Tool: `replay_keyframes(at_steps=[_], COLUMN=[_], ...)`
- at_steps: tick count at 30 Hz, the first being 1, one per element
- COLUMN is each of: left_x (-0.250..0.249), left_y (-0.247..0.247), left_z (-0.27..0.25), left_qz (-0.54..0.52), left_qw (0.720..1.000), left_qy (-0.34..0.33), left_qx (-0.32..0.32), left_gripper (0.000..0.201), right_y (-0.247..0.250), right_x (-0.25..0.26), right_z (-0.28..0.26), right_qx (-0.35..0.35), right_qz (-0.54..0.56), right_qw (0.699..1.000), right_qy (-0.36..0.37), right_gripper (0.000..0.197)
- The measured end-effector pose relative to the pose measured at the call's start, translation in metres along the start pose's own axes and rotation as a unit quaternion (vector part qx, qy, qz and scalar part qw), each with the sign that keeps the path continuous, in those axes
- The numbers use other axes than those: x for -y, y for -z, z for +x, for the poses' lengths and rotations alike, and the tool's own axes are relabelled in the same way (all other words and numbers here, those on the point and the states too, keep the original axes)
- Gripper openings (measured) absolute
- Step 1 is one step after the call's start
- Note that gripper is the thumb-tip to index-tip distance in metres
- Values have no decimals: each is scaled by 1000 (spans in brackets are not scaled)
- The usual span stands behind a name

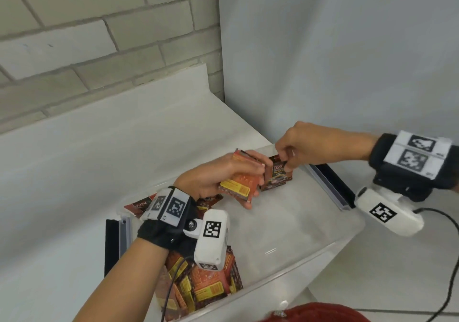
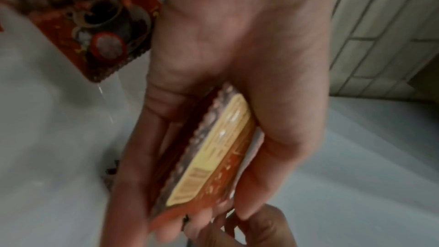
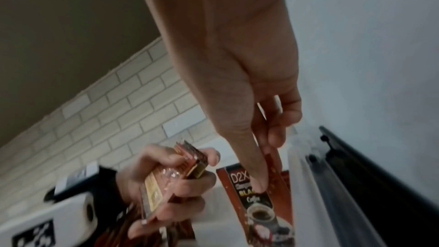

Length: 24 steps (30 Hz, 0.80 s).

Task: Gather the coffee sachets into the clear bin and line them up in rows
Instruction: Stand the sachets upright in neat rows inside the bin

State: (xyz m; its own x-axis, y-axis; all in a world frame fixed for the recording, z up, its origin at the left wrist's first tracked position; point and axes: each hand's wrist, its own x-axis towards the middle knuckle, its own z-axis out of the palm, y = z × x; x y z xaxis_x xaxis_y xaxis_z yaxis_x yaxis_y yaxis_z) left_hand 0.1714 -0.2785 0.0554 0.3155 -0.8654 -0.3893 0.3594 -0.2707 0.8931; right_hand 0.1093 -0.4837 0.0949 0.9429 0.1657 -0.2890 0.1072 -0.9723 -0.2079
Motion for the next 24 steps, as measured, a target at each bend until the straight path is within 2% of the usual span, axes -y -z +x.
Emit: replay_keyframes(at_steps=[4,6,10,12,15,17,20,22,24], left_x=[6,8,12,12,12,11,12,12,12], left_y=[-5,-9,-14,-15,-14,-15,-14,-12,-9], left_z=[0,2,6,7,8,8,9,8,8], left_qz=[114,158,231,246,246,245,253,257,257], left_qw=[989,978,951,944,945,946,944,943,943], left_qy=[86,130,200,211,209,207,207,211,211], left_qx=[42,47,57,56,51,48,44,34,14], left_gripper=[35,35,21,22,24,20,21,21,19], right_y=[-13,-13,-13,-11,-11,-16,-33,-43,-48], right_x=[6,9,15,15,21,28,39,39,36], right_z=[8,10,11,9,1,-6,-13,-14,-12], right_qx=[23,24,30,29,22,78,226,258,243], right_qz=[-80,-113,-178,-164,-88,-29,-43,-85,-92], right_qw=[997,993,983,986,996,997,973,962,964], right_qy=[0,2,9,3,1,-2,-19,-41,-54], right_gripper=[30,29,38,46,34,26,35,42,43])
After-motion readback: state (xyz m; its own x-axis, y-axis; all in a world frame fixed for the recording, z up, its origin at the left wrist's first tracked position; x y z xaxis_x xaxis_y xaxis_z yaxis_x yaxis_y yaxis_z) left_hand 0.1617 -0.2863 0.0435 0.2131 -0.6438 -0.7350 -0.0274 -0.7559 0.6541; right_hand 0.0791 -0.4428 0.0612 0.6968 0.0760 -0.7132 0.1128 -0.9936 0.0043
